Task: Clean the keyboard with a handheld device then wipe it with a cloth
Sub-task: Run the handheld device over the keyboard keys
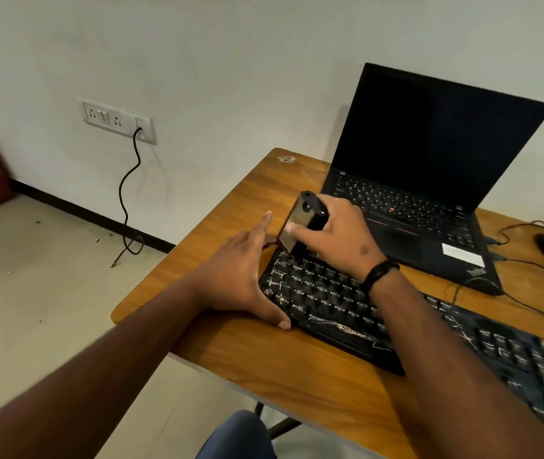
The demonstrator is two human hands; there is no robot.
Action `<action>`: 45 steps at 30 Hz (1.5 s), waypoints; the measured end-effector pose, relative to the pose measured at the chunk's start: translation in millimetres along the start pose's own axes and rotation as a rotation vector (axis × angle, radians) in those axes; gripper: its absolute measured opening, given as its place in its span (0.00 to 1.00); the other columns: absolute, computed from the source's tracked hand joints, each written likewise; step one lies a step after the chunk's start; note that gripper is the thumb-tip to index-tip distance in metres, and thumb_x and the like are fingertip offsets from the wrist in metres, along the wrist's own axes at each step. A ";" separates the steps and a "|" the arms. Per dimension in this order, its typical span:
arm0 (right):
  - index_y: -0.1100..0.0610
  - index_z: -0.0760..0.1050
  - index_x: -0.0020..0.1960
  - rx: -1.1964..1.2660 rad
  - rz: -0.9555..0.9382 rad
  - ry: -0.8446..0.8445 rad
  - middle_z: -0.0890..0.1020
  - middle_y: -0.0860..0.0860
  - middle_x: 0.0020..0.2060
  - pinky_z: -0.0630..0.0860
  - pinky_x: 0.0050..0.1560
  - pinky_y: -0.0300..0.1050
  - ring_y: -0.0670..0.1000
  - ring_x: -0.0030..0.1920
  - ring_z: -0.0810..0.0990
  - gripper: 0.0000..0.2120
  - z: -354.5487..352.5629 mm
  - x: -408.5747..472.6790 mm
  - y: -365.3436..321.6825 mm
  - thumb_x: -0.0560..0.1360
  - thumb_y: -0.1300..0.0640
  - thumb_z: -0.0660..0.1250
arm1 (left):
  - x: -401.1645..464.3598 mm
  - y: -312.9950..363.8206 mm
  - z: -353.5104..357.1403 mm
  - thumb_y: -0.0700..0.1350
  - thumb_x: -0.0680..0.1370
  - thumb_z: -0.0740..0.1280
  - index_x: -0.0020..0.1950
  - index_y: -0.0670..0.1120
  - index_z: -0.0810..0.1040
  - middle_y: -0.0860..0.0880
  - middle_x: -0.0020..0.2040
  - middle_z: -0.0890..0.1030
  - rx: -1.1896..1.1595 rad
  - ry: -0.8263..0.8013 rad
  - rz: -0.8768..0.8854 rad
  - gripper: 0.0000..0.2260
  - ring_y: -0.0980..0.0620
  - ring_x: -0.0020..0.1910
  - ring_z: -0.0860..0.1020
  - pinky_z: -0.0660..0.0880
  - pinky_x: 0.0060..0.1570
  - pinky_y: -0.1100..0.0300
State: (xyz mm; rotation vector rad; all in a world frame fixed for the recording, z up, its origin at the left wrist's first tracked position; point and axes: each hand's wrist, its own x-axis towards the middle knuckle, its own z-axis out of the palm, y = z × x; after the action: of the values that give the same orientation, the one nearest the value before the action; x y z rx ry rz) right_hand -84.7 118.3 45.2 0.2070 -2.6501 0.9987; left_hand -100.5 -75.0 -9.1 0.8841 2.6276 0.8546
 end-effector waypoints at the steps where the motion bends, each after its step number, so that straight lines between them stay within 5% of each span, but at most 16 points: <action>1: 0.55 0.76 0.41 -0.001 0.001 -0.054 0.80 0.47 0.35 0.73 0.32 0.32 0.44 0.33 0.77 0.09 -5.9 1.1 -1.6 0.71 0.51 0.74 | -0.6 0.4 -0.2 0.70 0.54 0.81 0.80 0.59 0.30 0.50 0.82 0.54 0.004 0.001 0.005 0.73 0.47 0.80 0.54 0.54 0.78 0.50; 4: 0.55 0.76 0.42 0.009 -0.015 0.007 0.80 0.48 0.35 0.76 0.33 0.40 0.47 0.35 0.79 0.11 -16.3 5.9 -5.3 0.71 0.50 0.74 | -0.6 0.2 -0.6 0.71 0.53 0.80 0.81 0.57 0.32 0.49 0.82 0.55 0.005 0.004 0.018 0.73 0.48 0.80 0.54 0.53 0.78 0.50; 6: 0.54 0.76 0.43 0.023 -0.041 0.067 0.80 0.47 0.36 0.75 0.33 0.34 0.44 0.36 0.78 0.11 -11.7 3.7 -8.8 0.72 0.48 0.74 | -1.2 1.1 -0.6 0.70 0.54 0.81 0.82 0.55 0.34 0.50 0.82 0.56 0.010 0.012 0.032 0.72 0.49 0.80 0.55 0.53 0.78 0.50; 9: 0.50 0.73 0.40 -0.029 -0.041 -0.040 0.77 0.44 0.35 0.70 0.32 0.28 0.40 0.33 0.74 0.10 -6.0 -4.8 -11.2 0.73 0.49 0.73 | -3.8 5.2 -1.6 0.67 0.56 0.81 0.82 0.51 0.36 0.50 0.82 0.56 0.015 0.011 0.046 0.71 0.50 0.80 0.53 0.51 0.78 0.52; 12: 0.55 0.74 0.40 -0.071 -0.009 -0.158 0.77 0.47 0.33 0.72 0.33 0.35 0.45 0.32 0.75 0.13 -19.6 -2.7 -9.1 0.73 0.48 0.73 | -5.2 7.0 -1.9 0.67 0.57 0.81 0.82 0.51 0.37 0.51 0.82 0.56 0.024 0.004 0.049 0.70 0.49 0.80 0.53 0.51 0.76 0.53; 18: 0.51 0.75 0.46 -0.051 -0.021 0.031 0.79 0.44 0.39 0.69 0.34 0.28 0.40 0.38 0.77 0.10 -14.6 -3.3 -6.4 0.73 0.47 0.73 | -3.4 6.9 -4.5 0.66 0.56 0.82 0.81 0.52 0.33 0.48 0.82 0.54 0.000 -0.024 0.031 0.72 0.46 0.80 0.52 0.51 0.77 0.48; 22: 0.53 0.76 0.45 0.012 0.020 -0.071 0.82 0.49 0.39 0.79 0.36 0.43 0.48 0.37 0.81 0.10 -11.1 -9.6 -1.7 0.73 0.48 0.73 | -1.7 14.4 -2.5 0.63 0.57 0.84 0.80 0.52 0.30 0.50 0.83 0.50 -0.050 -0.033 0.063 0.73 0.48 0.81 0.50 0.50 0.79 0.47; 27: 0.54 0.73 0.40 -0.027 0.043 -0.139 0.78 0.48 0.33 0.73 0.33 0.39 0.47 0.33 0.76 0.11 -25.9 -5.8 -6.3 0.73 0.50 0.74 | -1.8 11.6 1.8 0.66 0.56 0.83 0.82 0.50 0.36 0.50 0.81 0.57 -0.006 0.013 0.071 0.71 0.49 0.79 0.54 0.50 0.78 0.49; 31: 0.51 0.74 0.42 -0.009 0.030 -0.001 0.81 0.48 0.37 0.75 0.36 0.40 0.48 0.38 0.79 0.10 -17.1 -11.4 -4.2 0.73 0.48 0.73 | -4.6 15.2 1.2 0.64 0.58 0.83 0.82 0.48 0.38 0.52 0.81 0.57 0.004 0.025 0.089 0.69 0.51 0.79 0.53 0.50 0.77 0.52; 35: 0.59 0.76 0.43 -0.021 0.075 -0.093 0.82 0.55 0.38 0.76 0.30 0.41 0.51 0.34 0.79 0.12 -20.0 -11.9 -4.2 0.72 0.51 0.74 | -4.1 14.5 0.6 0.64 0.57 0.83 0.83 0.48 0.40 0.52 0.81 0.55 0.003 0.029 0.085 0.69 0.50 0.79 0.53 0.50 0.77 0.52; 38: 0.55 0.74 0.41 -0.058 0.063 -0.066 0.80 0.51 0.36 0.76 0.29 0.37 0.48 0.33 0.78 0.11 -30.0 -10.3 -9.4 0.73 0.50 0.74 | -3.6 12.5 1.6 0.65 0.57 0.83 0.82 0.48 0.42 0.53 0.81 0.56 0.001 0.034 0.090 0.69 0.50 0.79 0.54 0.50 0.78 0.51; 41: 0.51 0.74 0.42 -0.032 0.043 0.044 0.82 0.51 0.38 0.76 0.34 0.40 0.49 0.36 0.80 0.09 -24.4 -16.3 -8.0 0.73 0.49 0.73 | -4.8 13.2 2.1 0.64 0.57 0.83 0.82 0.48 0.41 0.52 0.81 0.57 -0.012 0.042 0.094 0.68 0.50 0.79 0.54 0.50 0.77 0.53; 45: 0.60 0.77 0.47 -0.074 0.084 -0.082 0.83 0.56 0.40 0.80 0.38 0.50 0.56 0.38 0.82 0.13 -26.0 -21.5 -4.6 0.73 0.50 0.73 | -5.6 13.8 1.7 0.63 0.57 0.84 0.82 0.48 0.41 0.50 0.81 0.58 -0.017 0.051 0.089 0.68 0.49 0.79 0.55 0.51 0.77 0.53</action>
State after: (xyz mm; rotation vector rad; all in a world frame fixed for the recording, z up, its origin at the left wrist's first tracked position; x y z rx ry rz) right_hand -57.4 132.8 59.5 0.1235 -2.7858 0.9341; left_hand -88.9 -68.8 -2.0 0.9939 2.6376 0.9316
